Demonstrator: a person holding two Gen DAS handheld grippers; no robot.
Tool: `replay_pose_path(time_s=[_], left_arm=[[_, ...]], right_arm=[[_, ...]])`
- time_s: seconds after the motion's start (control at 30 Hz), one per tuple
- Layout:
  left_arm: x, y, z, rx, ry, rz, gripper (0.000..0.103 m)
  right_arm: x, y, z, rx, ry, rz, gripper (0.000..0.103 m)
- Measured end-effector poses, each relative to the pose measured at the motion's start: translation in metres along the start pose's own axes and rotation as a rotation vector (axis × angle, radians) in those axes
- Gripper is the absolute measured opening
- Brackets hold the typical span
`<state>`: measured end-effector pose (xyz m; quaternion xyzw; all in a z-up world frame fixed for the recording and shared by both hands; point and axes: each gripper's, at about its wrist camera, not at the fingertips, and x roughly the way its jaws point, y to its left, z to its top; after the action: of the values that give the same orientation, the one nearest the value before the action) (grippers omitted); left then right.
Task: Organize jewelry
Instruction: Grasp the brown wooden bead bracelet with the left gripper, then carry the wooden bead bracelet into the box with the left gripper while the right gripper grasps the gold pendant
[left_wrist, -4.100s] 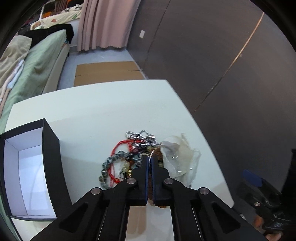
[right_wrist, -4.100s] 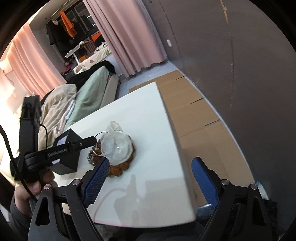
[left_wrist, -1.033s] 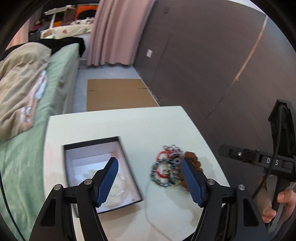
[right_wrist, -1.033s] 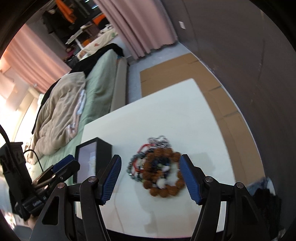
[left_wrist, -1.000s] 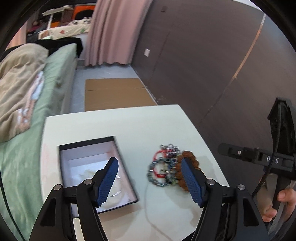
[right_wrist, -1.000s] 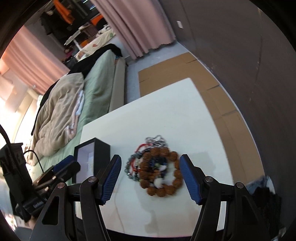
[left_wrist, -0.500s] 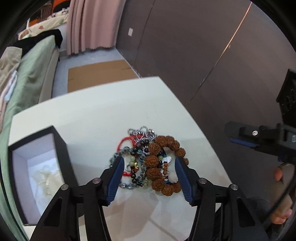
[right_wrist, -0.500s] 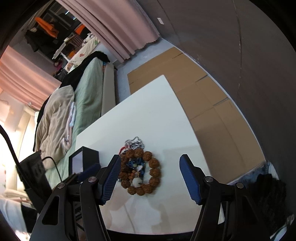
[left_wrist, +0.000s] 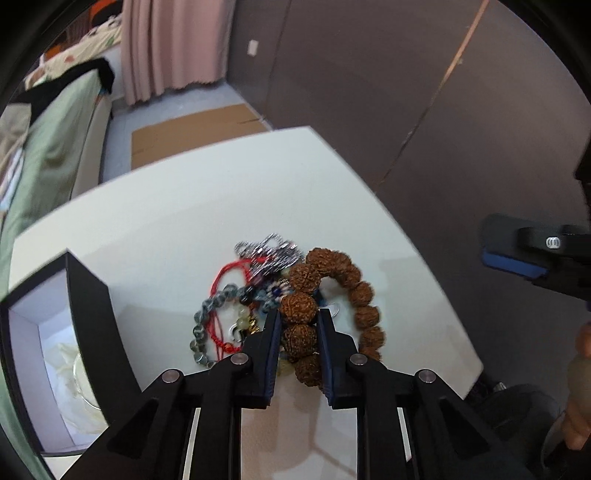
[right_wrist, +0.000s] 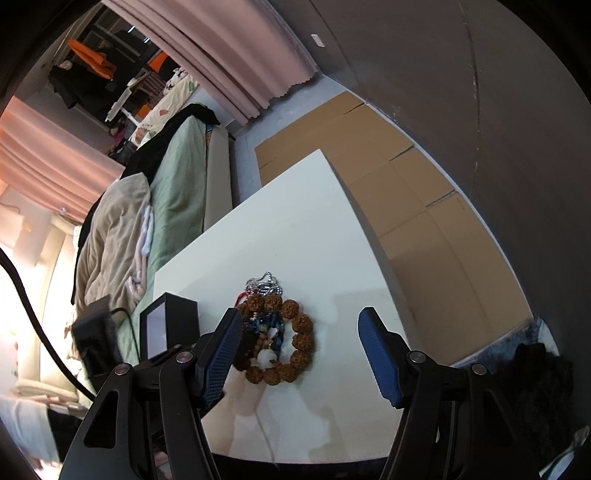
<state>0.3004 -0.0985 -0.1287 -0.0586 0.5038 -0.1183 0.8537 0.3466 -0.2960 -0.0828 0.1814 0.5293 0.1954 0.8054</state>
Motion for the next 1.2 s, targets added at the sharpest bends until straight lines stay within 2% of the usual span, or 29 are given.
replay_pose_path(time_s=[0.53,0.83,1.0,1.1,1.2], left_arm=[[-0.077,0.005,0.014,0.1,-0.139,-0.054,0.02],[-0.098,0.033,0.009,0.055,-0.212,-0.064,0.02],[-0.102,0.055,0.007,0.011,-0.219,-0.044,0.02],[-0.107,0.069,0.004,-0.014,-0.226,-0.047,0.02],[-0.115,0.078,0.002,-0.023,-0.237,-0.046,0.02]], right_arm=[[0.007,0.015,-0.005,-0.026,0.001,-0.005,0.066],[0.03,0.026,-0.011,-0.046,0.052,-0.001,0.065],[0.047,0.043,-0.017,-0.081,0.083,0.012,0.052],[0.06,0.049,-0.019,-0.086,0.103,0.005,0.049],[0.073,0.052,-0.021,-0.077,0.133,-0.007,0.039]])
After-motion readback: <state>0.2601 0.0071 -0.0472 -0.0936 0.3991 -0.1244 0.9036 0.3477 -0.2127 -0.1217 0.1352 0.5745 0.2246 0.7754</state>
